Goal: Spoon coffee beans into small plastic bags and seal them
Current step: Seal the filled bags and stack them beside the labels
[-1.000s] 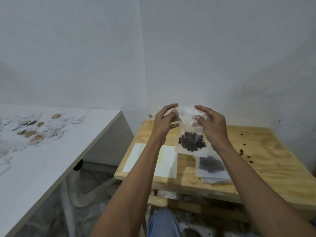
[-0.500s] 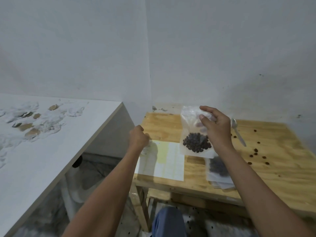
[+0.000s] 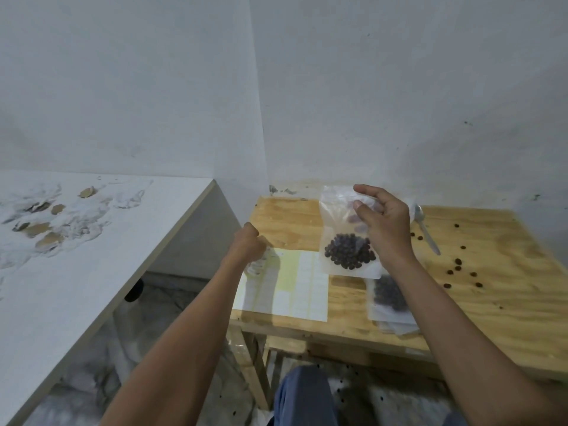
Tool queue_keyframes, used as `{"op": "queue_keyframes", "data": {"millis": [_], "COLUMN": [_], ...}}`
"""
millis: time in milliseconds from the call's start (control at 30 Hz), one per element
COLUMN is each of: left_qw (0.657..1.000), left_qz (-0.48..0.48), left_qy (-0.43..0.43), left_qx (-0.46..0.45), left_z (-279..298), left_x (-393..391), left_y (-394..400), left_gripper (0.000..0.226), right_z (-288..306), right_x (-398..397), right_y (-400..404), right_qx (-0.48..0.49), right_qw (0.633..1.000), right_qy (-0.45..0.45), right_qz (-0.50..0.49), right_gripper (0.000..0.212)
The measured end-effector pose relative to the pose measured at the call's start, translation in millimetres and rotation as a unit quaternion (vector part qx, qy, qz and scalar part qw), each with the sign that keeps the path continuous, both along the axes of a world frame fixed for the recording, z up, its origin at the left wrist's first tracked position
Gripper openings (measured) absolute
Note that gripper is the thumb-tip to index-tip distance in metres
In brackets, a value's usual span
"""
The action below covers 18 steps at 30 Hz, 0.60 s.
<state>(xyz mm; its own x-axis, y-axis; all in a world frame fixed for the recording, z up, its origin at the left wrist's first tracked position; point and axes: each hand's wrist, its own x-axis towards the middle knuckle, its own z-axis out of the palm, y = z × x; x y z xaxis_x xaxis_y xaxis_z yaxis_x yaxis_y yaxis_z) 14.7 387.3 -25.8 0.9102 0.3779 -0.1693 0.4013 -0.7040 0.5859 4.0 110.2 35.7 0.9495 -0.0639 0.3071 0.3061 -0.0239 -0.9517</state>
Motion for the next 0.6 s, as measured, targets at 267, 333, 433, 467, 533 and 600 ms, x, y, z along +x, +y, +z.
{"op": "queue_keyframes", "data": {"millis": [267,333,433,467,533,600], "left_qw": [0.96,0.937,0.912,0.908,0.909,0.915], "left_qz": [-0.115,-0.155,-0.189,-0.193,-0.193,-0.186], "left_qy": [-0.094,-0.124,-0.157,-0.165,-0.177,-0.186], "left_qx": [-0.238,-0.288,-0.329,-0.332,-0.324,-0.306], "left_z": [64,86,104,106,106,102], "left_x": [-7,-13,-19,-20,-21,-22], "left_y": [-10,-29,-66,-77,-98,-113], "left_gripper": [0.043,0.041,0.042,0.042,0.042,0.044], "right_z": [7,8,8,9,11,11], "right_x": [-3,-3,-4,-6,-8,-9], "right_y": [-1,-1,-1,-2,-5,-10], "right_qx": [-0.021,-0.03,-0.039,-0.038,-0.03,-0.025], "right_qw": [1.0,0.999,0.999,0.999,0.999,0.999], "right_qy": [-0.01,-0.008,0.0,0.002,0.006,0.007], "right_qz": [-0.011,-0.014,-0.023,-0.024,-0.022,-0.019], "right_gripper": [0.027,0.028,0.028,0.028,0.028,0.027]}}
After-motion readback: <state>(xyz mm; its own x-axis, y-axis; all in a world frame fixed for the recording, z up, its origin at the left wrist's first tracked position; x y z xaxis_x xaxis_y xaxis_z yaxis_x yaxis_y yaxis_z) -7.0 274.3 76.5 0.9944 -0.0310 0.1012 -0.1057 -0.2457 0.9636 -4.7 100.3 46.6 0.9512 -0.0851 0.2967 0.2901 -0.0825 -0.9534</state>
